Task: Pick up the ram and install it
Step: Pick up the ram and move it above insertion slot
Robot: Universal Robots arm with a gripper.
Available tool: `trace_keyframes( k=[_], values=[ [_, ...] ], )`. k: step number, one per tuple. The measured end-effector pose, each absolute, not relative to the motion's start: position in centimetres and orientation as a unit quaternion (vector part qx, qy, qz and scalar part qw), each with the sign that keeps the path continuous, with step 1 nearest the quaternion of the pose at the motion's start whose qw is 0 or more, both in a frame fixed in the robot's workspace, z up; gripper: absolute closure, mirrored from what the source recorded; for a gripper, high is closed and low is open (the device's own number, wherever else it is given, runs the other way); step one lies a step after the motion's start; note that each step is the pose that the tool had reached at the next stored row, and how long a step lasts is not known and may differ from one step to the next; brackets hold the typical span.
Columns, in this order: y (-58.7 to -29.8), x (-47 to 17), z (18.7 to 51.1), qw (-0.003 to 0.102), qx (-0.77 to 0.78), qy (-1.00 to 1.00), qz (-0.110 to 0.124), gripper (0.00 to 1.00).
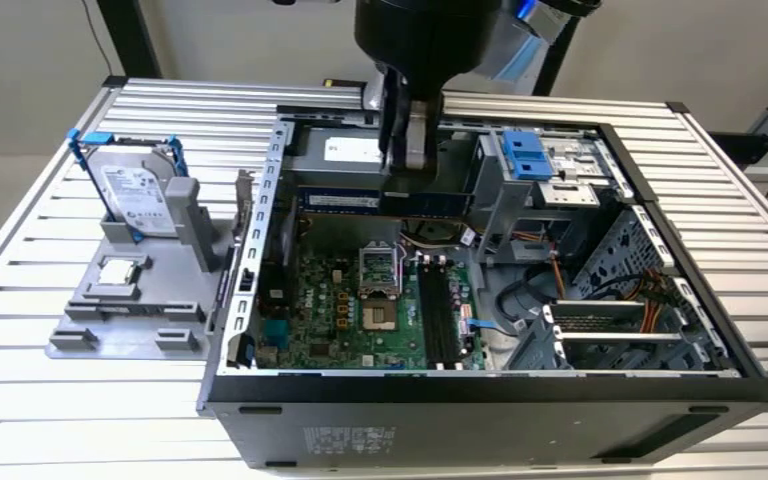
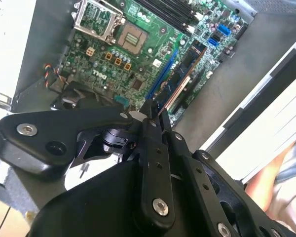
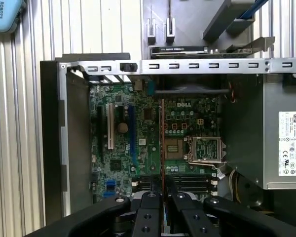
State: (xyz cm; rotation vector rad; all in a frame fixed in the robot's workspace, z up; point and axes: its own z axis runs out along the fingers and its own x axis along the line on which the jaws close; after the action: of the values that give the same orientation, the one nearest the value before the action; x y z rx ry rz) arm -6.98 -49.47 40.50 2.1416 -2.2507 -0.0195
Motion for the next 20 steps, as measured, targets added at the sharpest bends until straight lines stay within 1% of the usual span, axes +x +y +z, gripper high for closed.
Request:
trace_keyframes(
  k=[20],
  values=[
    [-49.5, -3.9, 40.5, 0.017, 0.689, -0.724, -0.006, 1.0]
  ],
)
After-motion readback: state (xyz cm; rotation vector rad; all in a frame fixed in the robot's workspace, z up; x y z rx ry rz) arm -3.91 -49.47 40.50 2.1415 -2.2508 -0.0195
